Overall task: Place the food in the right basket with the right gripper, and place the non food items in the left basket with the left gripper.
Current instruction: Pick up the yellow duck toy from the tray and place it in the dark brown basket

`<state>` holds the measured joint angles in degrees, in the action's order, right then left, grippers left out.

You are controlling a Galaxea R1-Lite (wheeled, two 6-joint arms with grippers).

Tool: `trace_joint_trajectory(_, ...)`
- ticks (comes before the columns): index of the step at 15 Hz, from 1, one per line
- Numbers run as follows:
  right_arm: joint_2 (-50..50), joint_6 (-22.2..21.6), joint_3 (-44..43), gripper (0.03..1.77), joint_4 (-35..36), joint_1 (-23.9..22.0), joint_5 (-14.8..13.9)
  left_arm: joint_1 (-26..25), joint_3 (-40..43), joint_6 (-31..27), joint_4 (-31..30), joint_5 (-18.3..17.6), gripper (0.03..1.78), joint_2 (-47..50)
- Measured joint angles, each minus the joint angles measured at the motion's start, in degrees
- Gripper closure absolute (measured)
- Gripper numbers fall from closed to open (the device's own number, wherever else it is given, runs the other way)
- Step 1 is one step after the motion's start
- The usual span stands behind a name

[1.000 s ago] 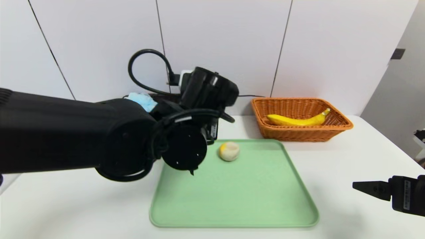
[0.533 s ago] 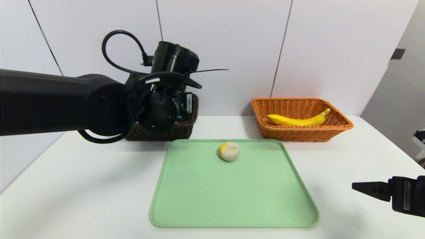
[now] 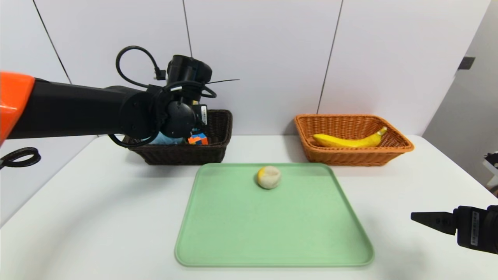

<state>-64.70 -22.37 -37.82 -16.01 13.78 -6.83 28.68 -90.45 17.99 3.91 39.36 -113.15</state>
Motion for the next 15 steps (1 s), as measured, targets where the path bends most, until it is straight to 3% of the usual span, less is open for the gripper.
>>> trace_joint_trajectory(10, -0.44, 0.02, 0.63, 0.1, 0.27, -0.06, 0.18, -5.67, -8.08, 0.61, -0.11, -4.85, 1.06, -10.11)
trace_joint_trajectory(15, -1.06, 0.02, 0.99, 0.1, 0.3, -0.09, 0.22, -6.08, -10.48, 0.8, -0.15, -4.86, 1.06, -12.86)
